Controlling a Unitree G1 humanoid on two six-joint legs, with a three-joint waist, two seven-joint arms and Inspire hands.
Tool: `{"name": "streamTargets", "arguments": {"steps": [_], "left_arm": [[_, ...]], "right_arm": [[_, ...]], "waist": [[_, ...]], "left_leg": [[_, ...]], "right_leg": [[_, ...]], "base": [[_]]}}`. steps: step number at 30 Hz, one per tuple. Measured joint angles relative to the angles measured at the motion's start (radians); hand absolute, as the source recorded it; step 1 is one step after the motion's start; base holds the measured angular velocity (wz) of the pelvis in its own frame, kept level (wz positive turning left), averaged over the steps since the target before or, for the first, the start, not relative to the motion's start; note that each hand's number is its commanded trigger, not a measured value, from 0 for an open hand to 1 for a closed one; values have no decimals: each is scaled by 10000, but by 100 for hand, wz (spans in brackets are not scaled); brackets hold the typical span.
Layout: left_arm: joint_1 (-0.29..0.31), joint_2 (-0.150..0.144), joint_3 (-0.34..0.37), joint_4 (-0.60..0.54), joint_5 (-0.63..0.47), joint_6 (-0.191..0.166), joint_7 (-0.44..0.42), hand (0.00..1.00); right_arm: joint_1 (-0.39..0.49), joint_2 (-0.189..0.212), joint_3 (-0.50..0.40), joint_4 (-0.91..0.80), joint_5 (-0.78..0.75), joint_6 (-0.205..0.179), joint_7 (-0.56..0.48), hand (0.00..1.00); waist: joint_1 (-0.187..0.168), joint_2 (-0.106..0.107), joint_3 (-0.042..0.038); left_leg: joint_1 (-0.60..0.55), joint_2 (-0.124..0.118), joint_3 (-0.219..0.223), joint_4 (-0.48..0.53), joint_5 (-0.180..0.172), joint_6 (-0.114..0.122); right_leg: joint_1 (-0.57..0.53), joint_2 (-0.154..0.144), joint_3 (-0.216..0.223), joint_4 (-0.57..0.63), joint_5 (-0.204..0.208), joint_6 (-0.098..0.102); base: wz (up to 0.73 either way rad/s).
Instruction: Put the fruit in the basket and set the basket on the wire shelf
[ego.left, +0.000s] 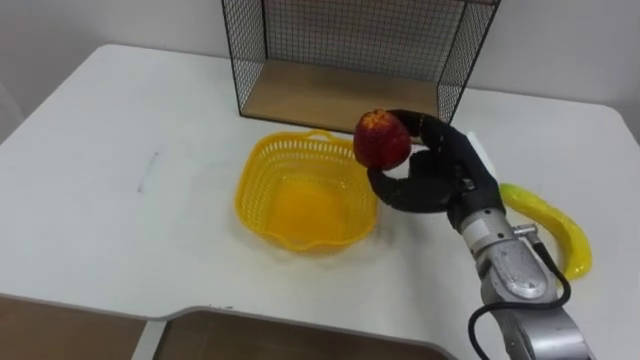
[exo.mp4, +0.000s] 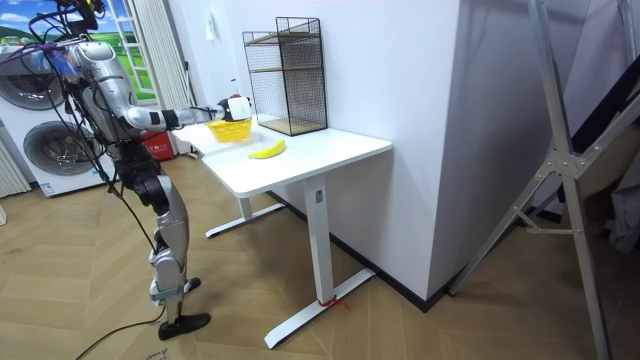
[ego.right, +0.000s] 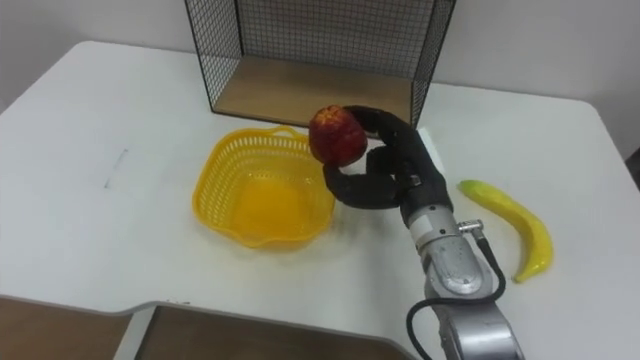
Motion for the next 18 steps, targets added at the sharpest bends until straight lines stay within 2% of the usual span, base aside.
{"name": "streamTargets", "arguments": {"steps": [6, 7, 8, 9, 18], "left_arm": [[-66, 0, -12, 16, 9, -97, 23, 0], [-75, 2, -11, 15, 9, -98, 17, 0], [-69, 4, -23, 13, 4, -98, 10, 0], [-62, 5, -56, 8, 4, -97, 8, 0], [-91, 67, -214, -14, 4, -104, -51, 0]], "right_arm": [[-63, -7, 70, -272, -730, 0, 4, 100], [-63, -8, 130, -399, -742, 0, 7, 98], [-64, -11, 215, -530, -744, 0, 17, 13], [-65, -11, 257, -585, -751, 0, 34, 0], [-66, -10, 590, -841, -836, 0, 230, 0]], "waist": [[14, 36, 18], [21, 45, 21], [25, 47, 19], [19, 48, 16], [216, 5, -19]], "left_leg": [[-38, 4, -20, -73, -1, 0], [-58, 3, -32, -75, -1, 0], [-63, 4, -41, -66, -1, 0], [-57, 4, -44, -50, -1, 0], [-12, -4, -69, -6, 0, 0]], "right_leg": [[-35, 6, 3, 5, -1, 0], [-55, 8, 1, 6, -1, 0], [-60, 9, -7, 6, -1, 0], [-57, 8, -10, 6, 0, 0], [-9, -1, -19, 5, 0, 0]], "base": [[0], [3], [0], [0], [0]]}}
